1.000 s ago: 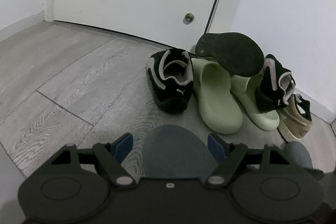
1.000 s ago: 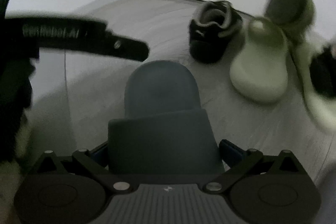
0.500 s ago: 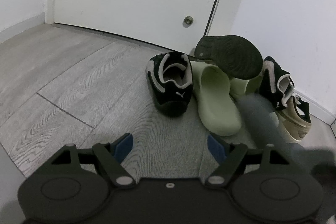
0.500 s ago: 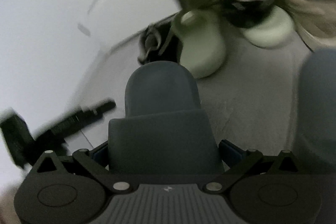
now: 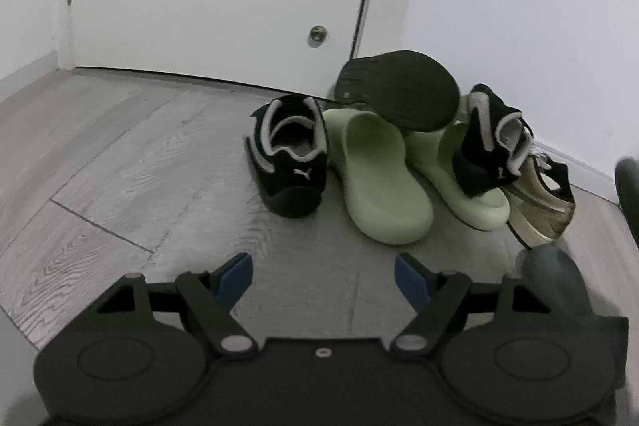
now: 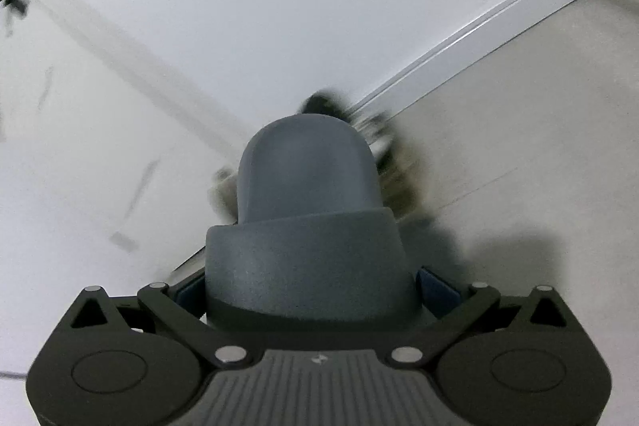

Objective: Organize scattered shoes

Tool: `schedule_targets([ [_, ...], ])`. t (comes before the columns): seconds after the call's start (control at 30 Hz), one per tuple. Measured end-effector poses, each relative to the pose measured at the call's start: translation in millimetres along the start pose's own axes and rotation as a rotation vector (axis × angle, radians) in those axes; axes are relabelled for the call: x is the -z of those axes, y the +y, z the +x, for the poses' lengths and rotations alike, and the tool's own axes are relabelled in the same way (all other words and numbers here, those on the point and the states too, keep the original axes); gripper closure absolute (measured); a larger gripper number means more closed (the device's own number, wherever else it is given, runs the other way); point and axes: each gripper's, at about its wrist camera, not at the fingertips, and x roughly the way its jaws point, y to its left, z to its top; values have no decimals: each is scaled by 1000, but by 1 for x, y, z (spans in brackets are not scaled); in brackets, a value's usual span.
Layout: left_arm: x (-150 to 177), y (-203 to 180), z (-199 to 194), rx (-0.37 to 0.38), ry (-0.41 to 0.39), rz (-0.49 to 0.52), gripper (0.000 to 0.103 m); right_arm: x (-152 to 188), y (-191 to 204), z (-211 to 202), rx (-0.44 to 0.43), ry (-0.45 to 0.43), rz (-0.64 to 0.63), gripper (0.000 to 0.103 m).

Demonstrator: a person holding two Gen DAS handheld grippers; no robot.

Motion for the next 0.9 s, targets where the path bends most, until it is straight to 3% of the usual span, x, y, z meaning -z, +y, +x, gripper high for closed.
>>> schedule_targets([
  [0.2,3,-13,2,15,12,23,24,10,-26,-4,253,-7,-100,1],
  [0.43,5,-22,5,21,29,45,24,44,-35,13,388,61,-192,1],
  [0.67,7,-26,7,33,38,53,24,60,-15,31,495,92,-429,1],
  [0.9,8,-27,6,46,39,56,24,76,-5,44,486,123,-453,1],
])
